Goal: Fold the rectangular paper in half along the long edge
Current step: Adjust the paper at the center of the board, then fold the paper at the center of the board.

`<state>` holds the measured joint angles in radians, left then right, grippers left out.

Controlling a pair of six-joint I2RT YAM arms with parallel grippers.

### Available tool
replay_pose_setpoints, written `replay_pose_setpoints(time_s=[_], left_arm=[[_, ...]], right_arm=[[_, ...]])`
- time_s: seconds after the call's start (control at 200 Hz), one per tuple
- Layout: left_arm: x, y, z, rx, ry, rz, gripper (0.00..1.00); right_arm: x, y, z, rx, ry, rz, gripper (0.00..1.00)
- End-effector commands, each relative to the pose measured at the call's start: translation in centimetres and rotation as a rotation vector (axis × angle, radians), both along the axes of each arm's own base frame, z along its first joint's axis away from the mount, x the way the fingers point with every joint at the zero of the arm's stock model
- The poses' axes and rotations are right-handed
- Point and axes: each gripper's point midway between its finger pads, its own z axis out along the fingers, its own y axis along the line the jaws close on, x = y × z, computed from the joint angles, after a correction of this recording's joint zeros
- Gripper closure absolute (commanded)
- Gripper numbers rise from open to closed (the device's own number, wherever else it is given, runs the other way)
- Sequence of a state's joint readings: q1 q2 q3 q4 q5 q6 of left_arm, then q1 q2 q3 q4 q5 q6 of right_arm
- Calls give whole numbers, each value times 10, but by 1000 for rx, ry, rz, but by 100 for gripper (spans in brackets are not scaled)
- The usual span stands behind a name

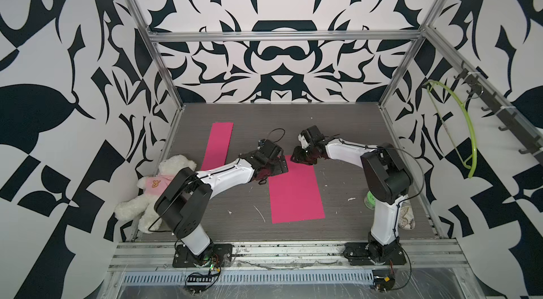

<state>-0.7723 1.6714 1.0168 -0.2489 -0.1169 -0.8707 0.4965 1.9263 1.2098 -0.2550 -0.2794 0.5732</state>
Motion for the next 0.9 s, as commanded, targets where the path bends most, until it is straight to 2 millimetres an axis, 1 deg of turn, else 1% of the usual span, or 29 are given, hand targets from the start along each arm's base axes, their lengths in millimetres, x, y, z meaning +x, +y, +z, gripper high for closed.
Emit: replay_pose_setpoints(time_s=[0.0, 0.065, 0.085, 0.16, 0.225, 0.31, 0.38, 0.465, 0.56, 0.64, 0.78, 0.895], left_arm=[[-5, -22, -10, -29, 46, -47, 8], [-8, -30, -19, -50, 79, -59, 14], [-8, -33, -20, -57, 86, -60, 19], [-12, -36, -31, -68, 118, -61, 32], [-15, -36, -40, -69, 141, -56, 45], [-18, -34, -50, -62, 163, -51, 60], [-21, -33, -57, -54, 177, -49, 68], [-22, -30, -62, -41, 185, -47, 72], [-23, -30, -66, -34, 194, -46, 73], [-24, -29, -68, -32, 201, -43, 73], [-25, -27, -72, -19, 210, -37, 73], [-27, -23, -75, -4, 219, -29, 73]], right_arm=[[7, 1, 34, 38, -91, -5, 56], [9, -2, 45, 41, -124, -4, 53], [10, -3, 48, 41, -135, -4, 52], [15, -12, 57, 39, -167, -11, 44], [19, -23, 58, 39, -172, -17, 38], [27, -37, 56, 58, -161, -30, 35], [35, -49, 52, 68, -143, -41, 33], [43, -58, 46, 85, -122, -41, 33], [52, -68, 37, 89, -101, -52, 33], [56, -70, 28, 104, -81, -46, 34], [54, -70, 12, 119, -38, -38, 36], [43, -68, 5, 140, -14, -31, 37]])
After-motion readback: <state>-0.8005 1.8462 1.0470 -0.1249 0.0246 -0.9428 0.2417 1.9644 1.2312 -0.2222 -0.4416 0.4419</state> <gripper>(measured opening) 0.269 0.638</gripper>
